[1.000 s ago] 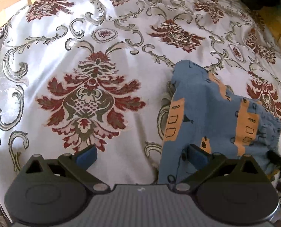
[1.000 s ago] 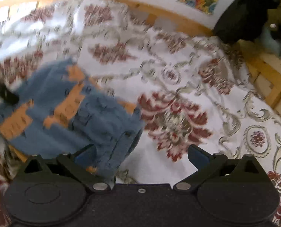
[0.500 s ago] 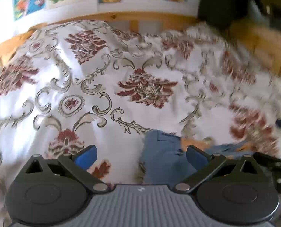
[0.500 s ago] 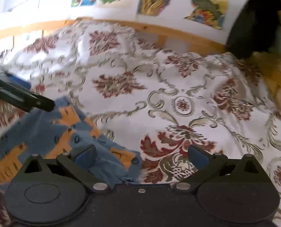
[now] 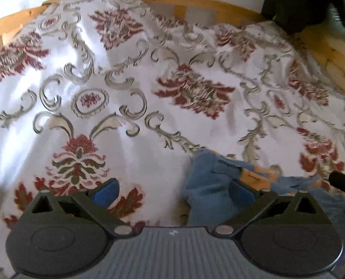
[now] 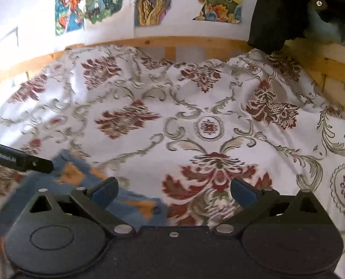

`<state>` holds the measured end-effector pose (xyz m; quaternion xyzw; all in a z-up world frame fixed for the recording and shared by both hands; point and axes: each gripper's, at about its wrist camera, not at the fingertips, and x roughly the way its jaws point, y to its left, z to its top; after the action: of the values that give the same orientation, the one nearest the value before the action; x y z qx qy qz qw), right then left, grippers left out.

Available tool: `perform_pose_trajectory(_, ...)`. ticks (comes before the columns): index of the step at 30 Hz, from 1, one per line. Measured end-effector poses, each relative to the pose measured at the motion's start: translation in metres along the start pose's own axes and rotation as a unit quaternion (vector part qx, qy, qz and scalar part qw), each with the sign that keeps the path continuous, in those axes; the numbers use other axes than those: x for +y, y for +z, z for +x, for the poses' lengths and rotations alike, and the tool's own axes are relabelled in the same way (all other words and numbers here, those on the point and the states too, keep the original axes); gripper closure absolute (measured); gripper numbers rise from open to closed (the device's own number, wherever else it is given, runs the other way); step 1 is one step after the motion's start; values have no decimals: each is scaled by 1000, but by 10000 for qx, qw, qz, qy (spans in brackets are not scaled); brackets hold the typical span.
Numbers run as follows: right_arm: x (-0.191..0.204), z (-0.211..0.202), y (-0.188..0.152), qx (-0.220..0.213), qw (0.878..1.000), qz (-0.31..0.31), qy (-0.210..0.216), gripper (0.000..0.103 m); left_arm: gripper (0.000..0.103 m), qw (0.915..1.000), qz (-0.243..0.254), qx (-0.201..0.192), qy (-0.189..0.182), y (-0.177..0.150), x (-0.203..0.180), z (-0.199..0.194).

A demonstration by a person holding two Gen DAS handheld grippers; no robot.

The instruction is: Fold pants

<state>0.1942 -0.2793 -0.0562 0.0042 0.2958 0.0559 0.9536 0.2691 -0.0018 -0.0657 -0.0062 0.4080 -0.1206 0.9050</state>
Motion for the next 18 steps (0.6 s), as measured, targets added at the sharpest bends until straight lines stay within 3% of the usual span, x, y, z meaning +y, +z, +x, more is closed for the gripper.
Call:
perform_pose_trajectory(3,19,-15,-11,428,9986,-324,-29,1,0,9991,390,186,-53,-12,-7,-22)
perform_pose_trajectory(8,45,-17,-43,1521,9817,-1098,-326,1,1,9895,1106,872,314,-45,-24,-28)
perform_pose_trajectory(12,36,-26,-46,1602,9844,-683,-249,1,0,9864,1129,1124,398,-57,-26,-35)
perform_pose_trajectory(18,30,-54,-39,986,9947,-257,-109,1,0,9891,376,1405,247,-59,-7,-50)
